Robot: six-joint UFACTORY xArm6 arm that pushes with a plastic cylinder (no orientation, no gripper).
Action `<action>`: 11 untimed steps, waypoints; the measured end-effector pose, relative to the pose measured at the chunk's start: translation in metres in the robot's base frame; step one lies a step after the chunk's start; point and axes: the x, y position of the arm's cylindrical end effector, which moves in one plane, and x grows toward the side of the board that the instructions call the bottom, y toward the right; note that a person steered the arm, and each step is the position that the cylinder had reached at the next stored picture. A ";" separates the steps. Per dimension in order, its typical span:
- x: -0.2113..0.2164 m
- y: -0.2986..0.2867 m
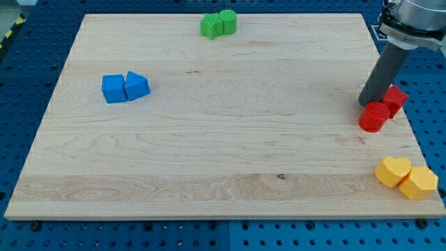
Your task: Push the red circle below the red star
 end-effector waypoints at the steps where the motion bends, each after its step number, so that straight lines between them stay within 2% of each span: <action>1: 0.000 -0.012; 3: 0.005 -0.058; 6: 0.024 -0.056; 7: 0.047 -0.055; 10: 0.049 -0.002; 11: 0.050 -0.002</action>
